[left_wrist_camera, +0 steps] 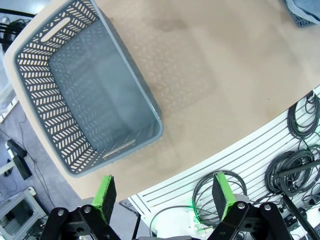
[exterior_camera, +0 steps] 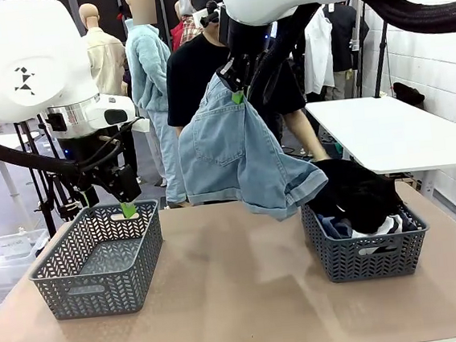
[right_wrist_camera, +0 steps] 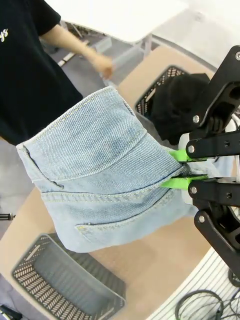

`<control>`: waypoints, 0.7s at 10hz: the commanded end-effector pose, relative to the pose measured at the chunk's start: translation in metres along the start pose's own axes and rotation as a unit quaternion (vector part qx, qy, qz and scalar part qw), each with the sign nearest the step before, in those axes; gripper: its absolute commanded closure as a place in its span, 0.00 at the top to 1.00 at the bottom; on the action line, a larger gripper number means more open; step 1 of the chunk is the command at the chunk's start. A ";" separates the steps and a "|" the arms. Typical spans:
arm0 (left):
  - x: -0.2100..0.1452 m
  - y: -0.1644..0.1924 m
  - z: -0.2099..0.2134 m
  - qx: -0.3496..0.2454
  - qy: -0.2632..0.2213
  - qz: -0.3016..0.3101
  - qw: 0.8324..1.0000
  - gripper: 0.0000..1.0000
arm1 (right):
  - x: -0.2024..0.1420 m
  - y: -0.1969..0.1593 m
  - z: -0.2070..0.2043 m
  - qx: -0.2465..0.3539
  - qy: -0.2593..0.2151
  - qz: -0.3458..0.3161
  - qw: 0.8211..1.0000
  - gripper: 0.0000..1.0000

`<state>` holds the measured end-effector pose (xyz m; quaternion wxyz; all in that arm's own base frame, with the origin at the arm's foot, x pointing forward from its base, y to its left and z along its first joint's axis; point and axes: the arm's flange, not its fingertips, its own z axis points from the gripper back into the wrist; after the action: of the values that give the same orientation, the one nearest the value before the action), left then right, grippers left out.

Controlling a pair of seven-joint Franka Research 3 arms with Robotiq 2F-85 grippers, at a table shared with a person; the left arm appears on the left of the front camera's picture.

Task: Sort the tops and bottoms.
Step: Sort the clothes according to human instructions.

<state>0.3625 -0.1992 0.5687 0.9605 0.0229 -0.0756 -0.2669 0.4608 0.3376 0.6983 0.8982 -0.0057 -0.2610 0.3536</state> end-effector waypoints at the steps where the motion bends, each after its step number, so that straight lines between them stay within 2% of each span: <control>1: 0.000 0.002 0.001 0.003 -0.004 0.001 1.000 1.00 | -0.004 -0.001 0.004 0.006 -0.004 -0.005 1.000 0.00; 7: 0.000 0.002 0.001 0.003 -0.004 0.001 1.000 1.00 | -0.004 -0.001 0.004 0.006 -0.004 -0.005 1.000 0.00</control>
<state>0.3625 -0.1992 0.5687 0.9605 0.0229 -0.0756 -0.2669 0.4608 0.3376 0.6983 0.8982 -0.0057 -0.2610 0.3536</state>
